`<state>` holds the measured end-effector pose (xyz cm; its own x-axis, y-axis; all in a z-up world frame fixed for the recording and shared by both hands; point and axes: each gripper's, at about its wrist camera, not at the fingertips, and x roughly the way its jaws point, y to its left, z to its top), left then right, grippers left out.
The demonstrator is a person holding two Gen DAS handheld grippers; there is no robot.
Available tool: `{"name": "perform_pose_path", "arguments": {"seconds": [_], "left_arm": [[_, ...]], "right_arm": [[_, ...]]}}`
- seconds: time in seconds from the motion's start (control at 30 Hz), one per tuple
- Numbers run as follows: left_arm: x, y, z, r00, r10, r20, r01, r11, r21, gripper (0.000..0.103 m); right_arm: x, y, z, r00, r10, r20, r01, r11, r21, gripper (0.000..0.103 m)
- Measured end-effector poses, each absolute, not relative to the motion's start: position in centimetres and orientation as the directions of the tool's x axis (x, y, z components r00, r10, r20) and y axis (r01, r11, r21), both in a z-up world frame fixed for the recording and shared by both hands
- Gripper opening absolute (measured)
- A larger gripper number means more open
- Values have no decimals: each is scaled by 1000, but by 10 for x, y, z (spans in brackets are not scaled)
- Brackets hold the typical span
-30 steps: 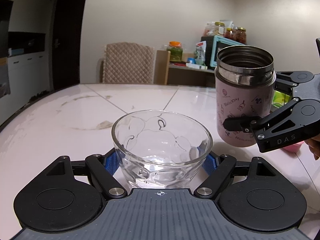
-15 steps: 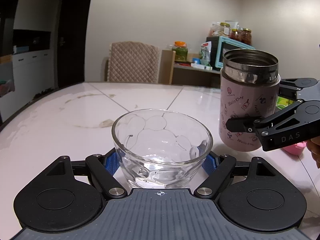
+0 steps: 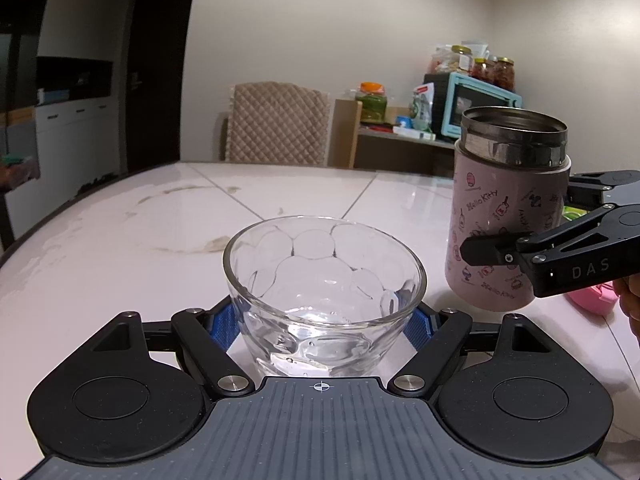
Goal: Unscrew bottle cap and pour
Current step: 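Move the upright pink jar with the right gripper away from the glass, then lower the pink jar with the right gripper while the left lowers the glass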
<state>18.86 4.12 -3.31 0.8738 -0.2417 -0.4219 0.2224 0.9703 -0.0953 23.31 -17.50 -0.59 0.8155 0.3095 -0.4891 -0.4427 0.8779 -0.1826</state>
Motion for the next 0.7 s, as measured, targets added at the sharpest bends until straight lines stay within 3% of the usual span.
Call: {"name": "perform_pose_path", "arguments": {"seconds": [0.7], "left_arm": [[187, 40, -36, 877, -207, -433, 183, 978, -97, 83]], "right_arm": [[245, -191, -15, 802, 339, -492, -402, 915, -26, 89]]}}
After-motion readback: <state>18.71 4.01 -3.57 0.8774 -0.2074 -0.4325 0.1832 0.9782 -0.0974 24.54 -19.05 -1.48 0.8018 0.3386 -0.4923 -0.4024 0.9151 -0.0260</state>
